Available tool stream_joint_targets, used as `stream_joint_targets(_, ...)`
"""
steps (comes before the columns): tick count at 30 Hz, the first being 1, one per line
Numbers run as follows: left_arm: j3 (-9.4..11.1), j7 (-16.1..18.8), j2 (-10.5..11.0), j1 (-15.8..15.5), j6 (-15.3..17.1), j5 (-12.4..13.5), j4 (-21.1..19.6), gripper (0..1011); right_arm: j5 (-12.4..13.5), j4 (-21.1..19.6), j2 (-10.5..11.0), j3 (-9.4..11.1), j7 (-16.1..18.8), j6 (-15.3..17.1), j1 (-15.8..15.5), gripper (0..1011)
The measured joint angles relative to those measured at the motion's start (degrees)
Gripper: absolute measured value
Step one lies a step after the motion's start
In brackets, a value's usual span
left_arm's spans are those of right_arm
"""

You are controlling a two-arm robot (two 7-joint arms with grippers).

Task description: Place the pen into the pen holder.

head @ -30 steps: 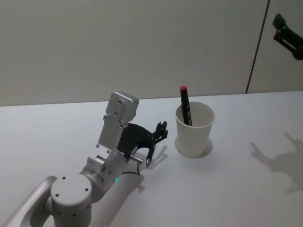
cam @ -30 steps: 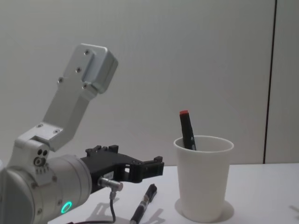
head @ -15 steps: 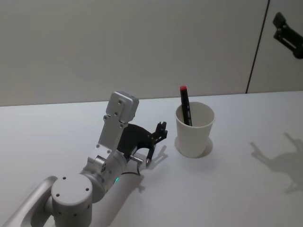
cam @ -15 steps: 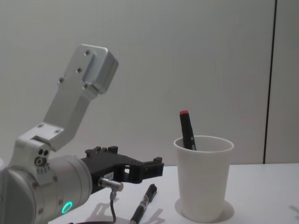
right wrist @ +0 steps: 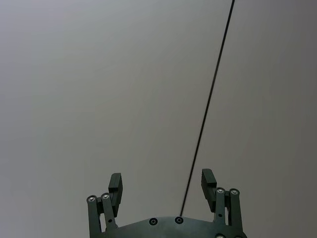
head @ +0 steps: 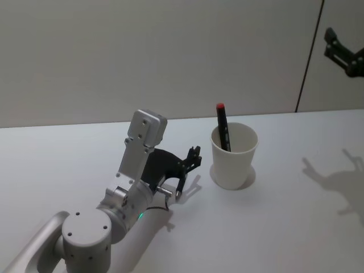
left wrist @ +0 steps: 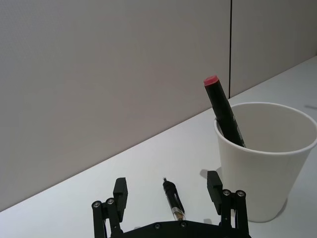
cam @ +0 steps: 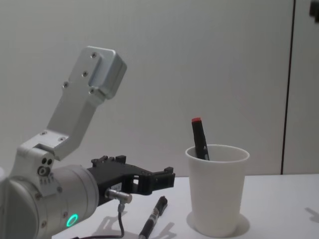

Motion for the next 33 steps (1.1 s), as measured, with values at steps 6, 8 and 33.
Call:
stream_joint_targets(6,0.0,0.0,0.0,0.0,0.0,0.0,0.0,1003,-3.3,3.2,-0.6,-0.2,-1.1,1.3,1.4,1001)
stream_joint_targets(8,0.0,0.0,0.0,0.0,0.0,0.0,0.0,1003,-4.3,4.4,-0.8,-0.2,-1.4,1.9,1.9,1001)
stream_joint_targets(33,0.2,-0.1,-0.1,0.9,3.0,-0.5,-1.5,1003,-6.0,7.7,-2.0,0.3,-2.5,3.3,2.8,1001)
